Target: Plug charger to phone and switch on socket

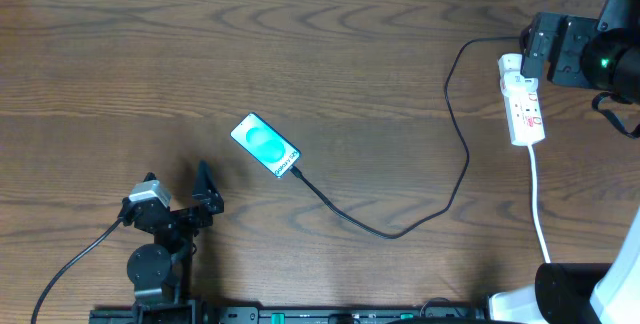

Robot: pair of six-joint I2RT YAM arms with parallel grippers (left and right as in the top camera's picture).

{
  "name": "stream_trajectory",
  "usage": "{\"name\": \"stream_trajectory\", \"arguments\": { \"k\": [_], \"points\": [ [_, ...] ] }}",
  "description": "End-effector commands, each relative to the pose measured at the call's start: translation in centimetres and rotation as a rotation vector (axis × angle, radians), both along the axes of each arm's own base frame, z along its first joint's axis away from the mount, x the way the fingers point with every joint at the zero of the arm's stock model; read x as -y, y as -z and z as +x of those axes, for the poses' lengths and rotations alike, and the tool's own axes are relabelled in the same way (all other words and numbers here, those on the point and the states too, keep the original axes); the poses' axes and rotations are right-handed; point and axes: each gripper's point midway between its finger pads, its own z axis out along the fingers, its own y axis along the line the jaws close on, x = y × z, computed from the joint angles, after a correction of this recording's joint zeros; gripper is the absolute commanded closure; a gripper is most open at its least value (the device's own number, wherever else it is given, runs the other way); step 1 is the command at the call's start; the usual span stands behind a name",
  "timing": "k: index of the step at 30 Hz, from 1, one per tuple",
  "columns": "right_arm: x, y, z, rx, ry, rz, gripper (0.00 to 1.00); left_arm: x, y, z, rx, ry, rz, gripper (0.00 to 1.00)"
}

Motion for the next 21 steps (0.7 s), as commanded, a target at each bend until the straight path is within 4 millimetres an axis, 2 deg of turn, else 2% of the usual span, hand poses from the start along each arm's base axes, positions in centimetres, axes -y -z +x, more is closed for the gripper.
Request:
{"name": "stream_trajectory", "arguments": {
  "k": [1,19,21],
  "points": [
    [0.0,0.27,0.18,-0.01,0.01,-0.001,0.01,0.06,1.45,-0.12,-0.049,0.006,0.007,0.02],
    [0.03,0.28,0.18,-0.01,0.011,-0.001,0.01,0.06,1.45,-0.12,-0.049,0.006,0.007,0.02],
    [0.52,0.25,0.17,-0.01,0.006,-0.045,0.01,0.06,1.45,-0.12,-0.049,0.006,0.007,0.02]
  ]
}}
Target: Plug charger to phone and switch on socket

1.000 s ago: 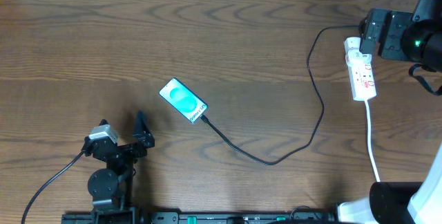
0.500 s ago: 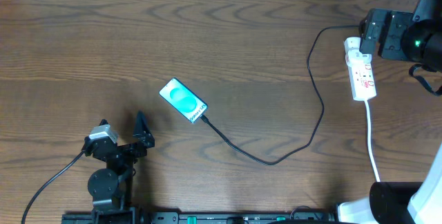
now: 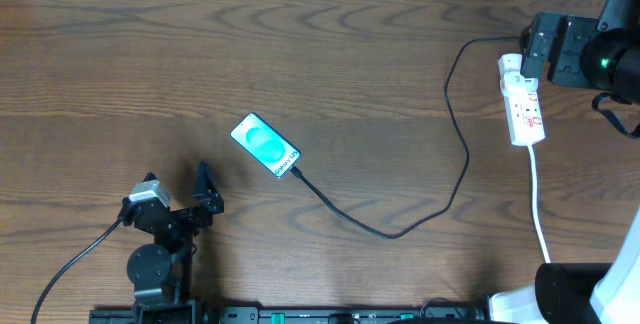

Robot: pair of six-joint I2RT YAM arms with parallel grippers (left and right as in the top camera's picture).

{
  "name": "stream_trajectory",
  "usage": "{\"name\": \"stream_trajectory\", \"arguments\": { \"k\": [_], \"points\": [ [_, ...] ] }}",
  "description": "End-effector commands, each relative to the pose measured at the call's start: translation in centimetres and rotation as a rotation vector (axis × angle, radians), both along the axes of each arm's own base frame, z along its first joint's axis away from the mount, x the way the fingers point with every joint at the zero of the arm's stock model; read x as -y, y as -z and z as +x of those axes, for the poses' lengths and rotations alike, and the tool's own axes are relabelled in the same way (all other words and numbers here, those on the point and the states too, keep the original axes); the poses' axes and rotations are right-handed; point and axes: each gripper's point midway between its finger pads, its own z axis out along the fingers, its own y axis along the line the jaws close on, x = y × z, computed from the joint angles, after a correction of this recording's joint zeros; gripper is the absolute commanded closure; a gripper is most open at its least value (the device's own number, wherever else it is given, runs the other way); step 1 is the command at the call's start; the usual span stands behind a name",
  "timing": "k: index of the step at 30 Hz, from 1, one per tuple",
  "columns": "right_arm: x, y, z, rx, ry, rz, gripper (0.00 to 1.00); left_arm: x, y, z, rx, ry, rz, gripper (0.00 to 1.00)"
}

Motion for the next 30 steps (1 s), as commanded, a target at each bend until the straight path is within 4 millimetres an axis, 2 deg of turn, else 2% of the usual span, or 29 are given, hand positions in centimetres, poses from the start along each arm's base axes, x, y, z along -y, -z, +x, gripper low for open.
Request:
{"name": "stream_trajectory", "arguments": {
  "k": [1,3,7,10,16,20,25,30],
  "points": [
    [0.8,0.2,0.1,-0.011,0.016,-0.061,0.01,0.1,1.4,-0.1,-0.049,0.006,0.006,0.02],
    [1.5,0.1,0.1,-0.007,0.042,-0.088,0.01,0.1,1.4,-0.1,-0.049,0.006,0.006,0.02],
    [1.3,0.3,-0.1,0.0,0.051,-0.07,0.01,0.1,1.4,-0.1,-0.049,0.006,0.006,0.02],
    [1.0,0.6,1.3,0.07,0.05,-0.041,0.01,0.1,1.4,-0.1,-0.049,0.006,0.006,0.02],
    [-0.9,2.9,4.0,0.303,-0.027,0.036,0.01,0.1,1.4,-0.1,-0.049,0.006,0.006,0.02],
    [-2.0,3.6,4.6,0.507,-0.082,0.071,0.01,0.1,1.4,-0.1,-0.049,0.006,0.006,0.02],
    [-2.5,3.7,3.5,0.772,-0.117,0.08,0.01,0.1,1.4,-0.1,-0.049,0.006,0.006,0.02],
    [-2.8,3.5,0.3,1.036,-0.139,0.078,0.01,0.1,1.4,-0.1,-0.049,0.006,0.006,0.02]
  ]
}}
